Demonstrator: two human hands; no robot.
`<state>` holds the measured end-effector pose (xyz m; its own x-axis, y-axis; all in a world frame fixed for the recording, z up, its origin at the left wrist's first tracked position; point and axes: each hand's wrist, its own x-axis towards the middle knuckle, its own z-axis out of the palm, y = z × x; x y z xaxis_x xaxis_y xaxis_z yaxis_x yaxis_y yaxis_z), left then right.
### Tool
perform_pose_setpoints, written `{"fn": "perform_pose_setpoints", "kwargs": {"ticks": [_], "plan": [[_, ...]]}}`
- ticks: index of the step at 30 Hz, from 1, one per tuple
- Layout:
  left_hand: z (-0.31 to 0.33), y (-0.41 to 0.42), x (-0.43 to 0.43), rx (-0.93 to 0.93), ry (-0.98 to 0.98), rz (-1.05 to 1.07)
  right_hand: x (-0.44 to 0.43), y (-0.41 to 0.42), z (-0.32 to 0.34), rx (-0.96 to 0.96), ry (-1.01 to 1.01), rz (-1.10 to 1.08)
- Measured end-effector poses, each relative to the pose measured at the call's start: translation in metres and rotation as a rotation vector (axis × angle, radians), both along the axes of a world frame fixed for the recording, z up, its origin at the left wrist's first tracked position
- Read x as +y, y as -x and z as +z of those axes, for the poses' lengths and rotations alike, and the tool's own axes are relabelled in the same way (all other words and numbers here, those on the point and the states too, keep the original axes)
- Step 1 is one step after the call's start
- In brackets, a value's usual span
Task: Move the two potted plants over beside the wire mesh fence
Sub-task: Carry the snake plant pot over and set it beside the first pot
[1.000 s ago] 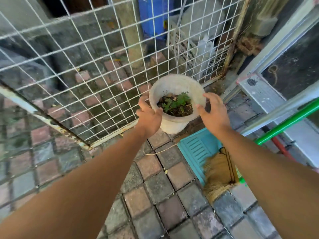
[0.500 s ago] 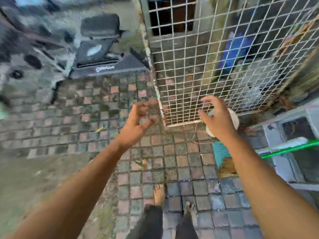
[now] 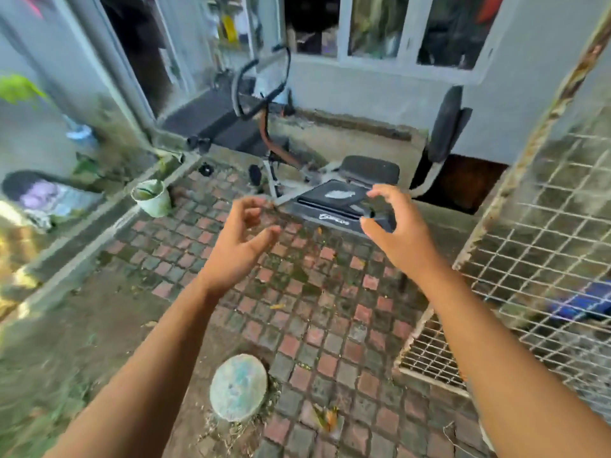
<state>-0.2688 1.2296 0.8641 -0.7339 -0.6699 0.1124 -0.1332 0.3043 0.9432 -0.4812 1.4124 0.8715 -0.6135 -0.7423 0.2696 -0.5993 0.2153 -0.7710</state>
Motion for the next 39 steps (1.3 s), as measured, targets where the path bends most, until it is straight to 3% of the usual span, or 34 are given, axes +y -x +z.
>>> {"fn": "perform_pose_setpoints", "kwargs": {"ticks": [7, 13, 26, 30, 39], "plan": [[0.032, -0.018, -0.144, 0.033, 0.049, 0.217, -0.174, -0.006, 0.017, -0.099, 0.102, 0.139], [0.037, 0.013, -0.246, 0.045, 0.104, 0.379, -0.318, 0.045, 0.013, -0.112, 0.147, 0.284], [0.037, 0.027, -0.435, -0.036, 0.104, 0.816, -0.629, 0.106, 0.036, -0.031, -0.021, 0.712], [0.020, 0.019, -0.515, -0.056, 0.101, 0.846, -0.723, 0.100, 0.011, -0.016, -0.083, 0.726], [-0.019, 0.046, -0.737, -0.151, 0.020, 0.739, -0.920, 0.102, -0.067, -0.247, -0.159, 0.639]]}}
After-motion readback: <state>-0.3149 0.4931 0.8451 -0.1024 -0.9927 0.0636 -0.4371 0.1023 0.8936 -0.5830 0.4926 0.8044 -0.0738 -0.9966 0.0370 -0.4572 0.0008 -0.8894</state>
